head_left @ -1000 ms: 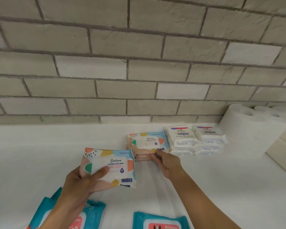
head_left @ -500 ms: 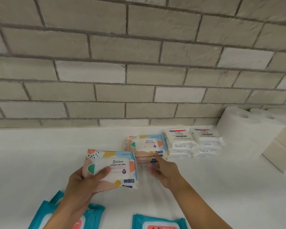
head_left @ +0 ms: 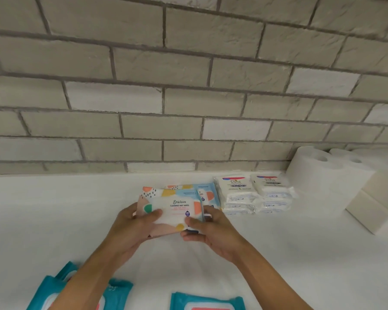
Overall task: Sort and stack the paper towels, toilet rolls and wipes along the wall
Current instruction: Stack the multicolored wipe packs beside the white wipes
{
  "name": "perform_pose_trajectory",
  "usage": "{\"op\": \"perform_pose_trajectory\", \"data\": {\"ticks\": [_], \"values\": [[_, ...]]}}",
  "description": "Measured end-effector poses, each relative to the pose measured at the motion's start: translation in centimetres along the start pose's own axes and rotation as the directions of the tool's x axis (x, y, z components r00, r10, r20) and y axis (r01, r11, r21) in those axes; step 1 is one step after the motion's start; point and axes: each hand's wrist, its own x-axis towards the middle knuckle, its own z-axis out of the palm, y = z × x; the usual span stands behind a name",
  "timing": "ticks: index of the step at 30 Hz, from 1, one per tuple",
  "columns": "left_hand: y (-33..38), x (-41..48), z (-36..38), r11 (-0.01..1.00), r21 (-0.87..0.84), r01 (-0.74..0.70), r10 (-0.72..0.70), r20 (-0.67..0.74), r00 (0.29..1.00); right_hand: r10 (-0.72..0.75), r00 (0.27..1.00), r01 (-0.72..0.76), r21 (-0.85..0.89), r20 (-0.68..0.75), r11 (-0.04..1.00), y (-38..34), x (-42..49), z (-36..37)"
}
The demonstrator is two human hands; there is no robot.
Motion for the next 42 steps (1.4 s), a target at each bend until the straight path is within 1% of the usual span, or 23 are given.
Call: {"op": "perform_pose_trajectory", "data": {"ticks": [3,5,8,10,12,15,18,19,21,24,28,30,32,33,36,38,40,42], "values": [[0.4,2.2,0.1,0.988,0.151,-0.006,0.011,-0.032,0.999,-0.045,0.996,0.039,-0.074,-0.079,0.996,-0.4,0.7,-0.9],[0.7,3.5,0.4,0.967,0.254,0.004,0.01,-0.052,0.999,-0.053,0.987,0.031,-0.145,-0.155,0.989,-0.5,1.4,-1.1],[1.2,5.2,1.1,0.942,0.336,-0.019,0.036,-0.044,0.998,-0.091,0.957,0.017,-0.259,-0.276,0.966,-0.6,2.8,-1.4],[1.3,6.5,1.7,0.935,0.354,-0.02,0.04,-0.048,0.998,-0.166,0.923,0.03,-0.365,-0.347,0.931,-0.8,3.5,-1.5],[1.2,7.8,2.1,0.918,0.397,-0.014,0.038,-0.053,0.998,-0.269,0.887,0.071,-0.467,-0.374,0.882,-0.9,4.1,-1.7],[0.7,9.2,2.6,0.877,0.48,-0.011,0.044,-0.057,0.997,-0.394,0.853,0.136,-0.585,-0.341,0.8,-0.5,5.0,-2.2],[0.0,10.2,3.5,0.84,0.541,-0.03,0.074,-0.061,0.995,-0.476,0.813,0.051,-0.774,-0.335,0.631,-0.1,5.6,-2.5],[0.0,10.1,4.0,0.822,0.569,-0.032,0.085,-0.067,0.994,-0.49,0.809,0.032,-0.807,-0.325,0.589,0.0,5.7,-2.5],[0.2,9.6,5.0,0.771,0.635,-0.044,0.12,-0.077,0.99,-0.489,0.817,0.014,-0.838,-0.305,0.545,0.1,5.8,-2.6],[0.3,9.1,5.7,0.664,0.744,-0.071,0.159,-0.047,0.986,-0.483,0.835,-0.009,-0.884,-0.265,0.468,0.5,6.1,-2.7],[0.3,8.8,5.9,0.593,0.8,-0.095,0.185,-0.02,0.982,-0.499,0.846,-0.071,-0.967,-0.188,0.244,1.6,6.2,-3.0],[0.2,8.8,6.0,0.556,0.824,-0.108,0.203,-0.009,0.979,-0.562,0.817,-0.073,-0.991,-0.125,0.114,2.0,5.9,-3.1],[-0.1,8.9,5.9,0.552,0.824,-0.128,0.215,0.007,0.977,-0.617,0.785,-0.058,-0.998,-0.042,-0.005,2.5,5.8,-2.9],[-0.2,9.0,5.8,0.557,0.818,-0.144,0.225,0.019,0.974,-0.616,0.787,-0.067,-0.997,-0.024,-0.045,2.7,5.8,-2.9],[-0.4,9.1,5.5,0.529,0.83,-0.178,0.233,0.06,0.971,-0.598,0.801,-0.09,-0.988,0.005,-0.128,3.5,5.6,-2.6],[-0.4,9.1,5.3,0.497,0.847,-0.188,0.228,0.082,0.97,-0.606,0.795,-0.09,-0.982,0.032,-0.169,3.8,5.3,-2.7],[-0.5,8.9,5.0,0.474,0.861,-0.183,0.231,0.079,0.97,-0.605,0.795,-0.077,-0.983,0.041,-0.168,4.0,5.1,-2.9],[-0.5,8.4,4.7,0.471,0.87,-0.144,0.228,0.037,0.973,-0.596,0.802,-0.066,-0.987,0.036,-0.149,4.2,4.9,-3.2]]}}
